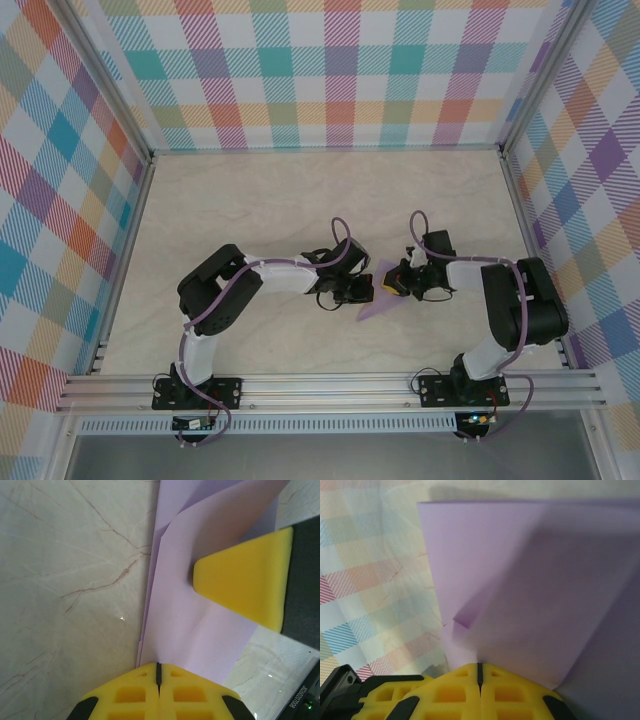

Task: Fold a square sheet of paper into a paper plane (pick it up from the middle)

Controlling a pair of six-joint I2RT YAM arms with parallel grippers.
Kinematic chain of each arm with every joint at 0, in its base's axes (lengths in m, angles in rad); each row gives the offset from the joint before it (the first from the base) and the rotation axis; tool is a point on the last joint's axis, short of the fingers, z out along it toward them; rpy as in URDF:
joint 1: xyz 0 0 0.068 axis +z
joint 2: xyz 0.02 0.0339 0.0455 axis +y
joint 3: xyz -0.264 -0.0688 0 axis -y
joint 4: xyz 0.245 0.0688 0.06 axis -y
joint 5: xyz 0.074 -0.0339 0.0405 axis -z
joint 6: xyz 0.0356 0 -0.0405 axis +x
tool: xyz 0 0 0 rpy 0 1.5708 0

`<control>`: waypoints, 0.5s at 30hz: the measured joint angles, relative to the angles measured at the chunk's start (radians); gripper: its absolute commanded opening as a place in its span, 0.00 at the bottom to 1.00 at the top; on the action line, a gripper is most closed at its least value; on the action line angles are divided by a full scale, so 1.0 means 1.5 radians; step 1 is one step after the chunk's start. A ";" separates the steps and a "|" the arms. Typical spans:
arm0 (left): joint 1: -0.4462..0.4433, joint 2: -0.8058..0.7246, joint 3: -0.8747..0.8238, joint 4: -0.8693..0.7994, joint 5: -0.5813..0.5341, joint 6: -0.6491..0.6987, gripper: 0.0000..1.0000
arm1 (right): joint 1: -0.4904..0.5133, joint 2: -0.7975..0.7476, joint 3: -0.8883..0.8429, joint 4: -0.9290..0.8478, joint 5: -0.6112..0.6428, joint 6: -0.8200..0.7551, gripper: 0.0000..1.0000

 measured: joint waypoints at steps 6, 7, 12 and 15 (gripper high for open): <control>0.000 0.000 -0.003 0.003 0.000 -0.001 0.00 | -0.051 0.024 0.014 -0.001 -0.022 0.004 0.00; 0.000 -0.001 -0.003 0.003 0.000 -0.001 0.00 | -0.056 0.025 0.015 0.000 -0.025 0.006 0.00; 0.000 -0.002 -0.006 0.007 0.000 -0.002 0.00 | -0.074 0.026 0.015 0.010 -0.021 0.036 0.00; 0.000 -0.002 -0.007 0.007 0.000 -0.003 0.00 | -0.075 0.025 0.014 0.015 -0.016 0.061 0.00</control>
